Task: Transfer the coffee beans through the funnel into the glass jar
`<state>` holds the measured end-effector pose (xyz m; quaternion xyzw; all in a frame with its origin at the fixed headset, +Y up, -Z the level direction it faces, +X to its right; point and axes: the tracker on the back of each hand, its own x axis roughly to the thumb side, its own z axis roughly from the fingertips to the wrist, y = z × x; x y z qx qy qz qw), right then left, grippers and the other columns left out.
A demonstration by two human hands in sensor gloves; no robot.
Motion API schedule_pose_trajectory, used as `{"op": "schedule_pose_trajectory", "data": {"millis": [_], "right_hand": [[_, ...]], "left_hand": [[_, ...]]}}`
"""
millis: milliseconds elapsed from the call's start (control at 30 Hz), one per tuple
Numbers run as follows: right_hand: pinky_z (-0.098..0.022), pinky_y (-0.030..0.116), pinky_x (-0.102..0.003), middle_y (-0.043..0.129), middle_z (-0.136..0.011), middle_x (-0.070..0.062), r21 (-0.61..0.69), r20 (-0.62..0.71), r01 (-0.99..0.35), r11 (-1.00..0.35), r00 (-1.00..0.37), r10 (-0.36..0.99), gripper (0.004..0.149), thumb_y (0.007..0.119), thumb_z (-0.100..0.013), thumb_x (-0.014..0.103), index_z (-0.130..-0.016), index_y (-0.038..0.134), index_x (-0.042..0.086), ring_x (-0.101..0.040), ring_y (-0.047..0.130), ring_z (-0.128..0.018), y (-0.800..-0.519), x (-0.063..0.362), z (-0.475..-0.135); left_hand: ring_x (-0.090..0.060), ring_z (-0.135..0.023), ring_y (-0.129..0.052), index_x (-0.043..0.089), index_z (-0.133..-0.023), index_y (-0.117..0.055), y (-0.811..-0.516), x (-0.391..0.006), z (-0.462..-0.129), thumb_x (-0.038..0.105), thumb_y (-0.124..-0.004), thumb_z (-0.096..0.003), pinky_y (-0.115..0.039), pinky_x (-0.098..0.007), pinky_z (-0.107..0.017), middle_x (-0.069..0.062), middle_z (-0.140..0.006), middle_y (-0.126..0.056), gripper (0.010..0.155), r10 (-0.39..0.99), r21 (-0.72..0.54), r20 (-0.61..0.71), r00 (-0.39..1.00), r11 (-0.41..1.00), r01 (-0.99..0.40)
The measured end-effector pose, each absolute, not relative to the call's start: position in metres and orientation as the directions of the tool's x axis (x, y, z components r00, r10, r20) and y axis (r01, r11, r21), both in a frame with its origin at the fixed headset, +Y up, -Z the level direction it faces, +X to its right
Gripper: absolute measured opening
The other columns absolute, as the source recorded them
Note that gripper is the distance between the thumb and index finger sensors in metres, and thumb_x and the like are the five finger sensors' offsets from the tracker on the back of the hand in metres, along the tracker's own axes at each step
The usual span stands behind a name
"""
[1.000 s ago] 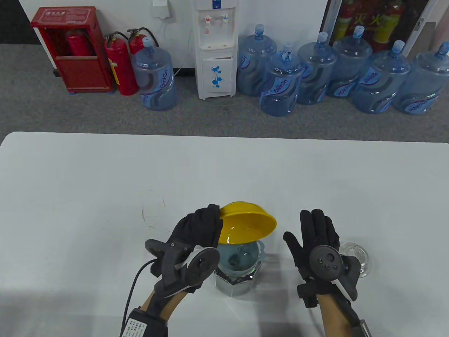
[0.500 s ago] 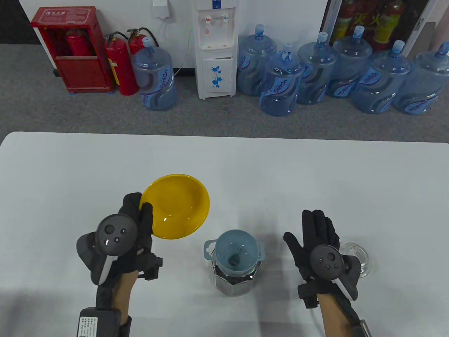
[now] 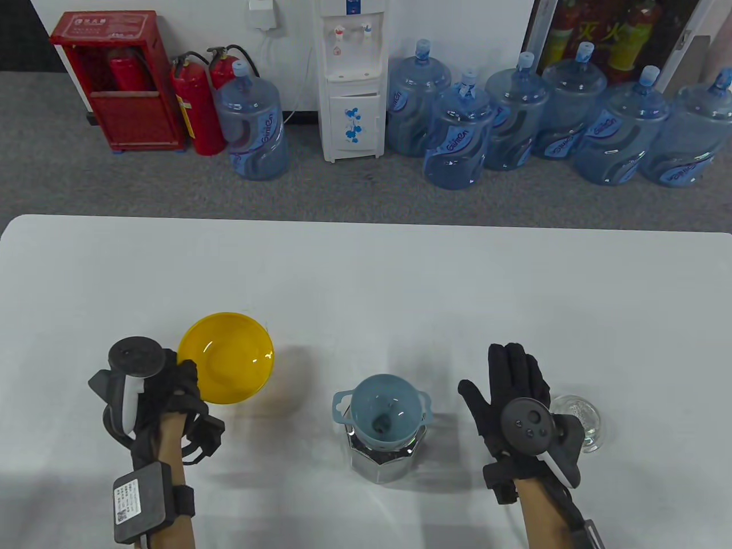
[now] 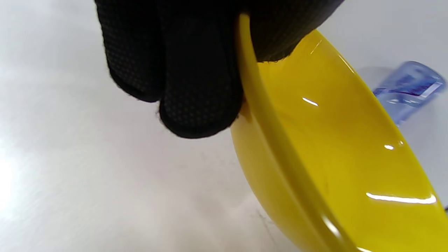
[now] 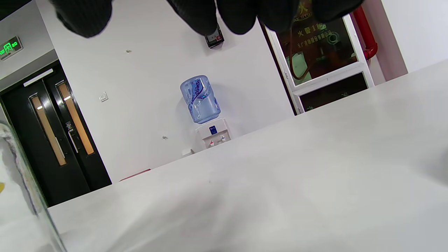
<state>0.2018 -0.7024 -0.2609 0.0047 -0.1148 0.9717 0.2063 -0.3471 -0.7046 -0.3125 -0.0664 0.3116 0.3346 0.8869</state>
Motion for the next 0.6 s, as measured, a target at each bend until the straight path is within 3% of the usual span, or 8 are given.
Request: {"op": "schedule_pose_trajectory", "data": {"millis": [100, 300, 600], "right_hand": [[-0.075, 0.042, -0.072, 0.031, -0.128, -0.025, -0.227, 0.042, -0.390, -0.892, -0.920, 0.391, 0.084, 0.055, -0.064, 0.068, -0.125, 0.039, 0.013, -0.050, 0.037, -0.114, -0.702, 0.202, -0.261], [-0.075, 0.042, -0.072, 0.031, -0.128, -0.025, -0.220, 0.031, -0.390, -0.894, -0.919, 0.393, 0.084, 0.055, -0.064, 0.068, -0.125, 0.039, 0.013, -0.050, 0.037, -0.114, -0.704, 0.203, -0.261], [-0.075, 0.041, -0.072, 0.032, -0.128, -0.025, -0.212, 0.013, -0.384, -0.898, -0.920, 0.391, 0.084, 0.055, -0.064, 0.068, -0.125, 0.039, 0.013, -0.051, 0.037, -0.114, -0.704, 0.205, -0.262]], "left_hand": [[-0.009, -0.041, -0.112, 0.012, -0.093, -0.068, -0.720, -0.363, -0.307, 0.029, -0.078, -0.0584, -0.092, -0.039, -0.051, -0.012, -0.073, -0.094, 0.040, 0.576, 0.121, -0.639, 0.509, 0.729, -0.673], [-0.009, -0.041, -0.112, 0.012, -0.093, -0.068, -0.743, -0.379, -0.303, 0.030, -0.078, -0.0581, -0.092, -0.038, -0.051, -0.012, -0.073, -0.094, 0.040, 0.523, 0.091, -0.695, 0.493, 0.744, -0.662], [-0.013, -0.046, -0.111, 0.012, -0.095, -0.067, -0.752, -0.388, -0.299, 0.034, -0.073, -0.0598, -0.089, -0.042, -0.054, -0.010, -0.077, -0.094, 0.042, 0.524, 0.070, -0.718, 0.459, 0.710, -0.701]]}}
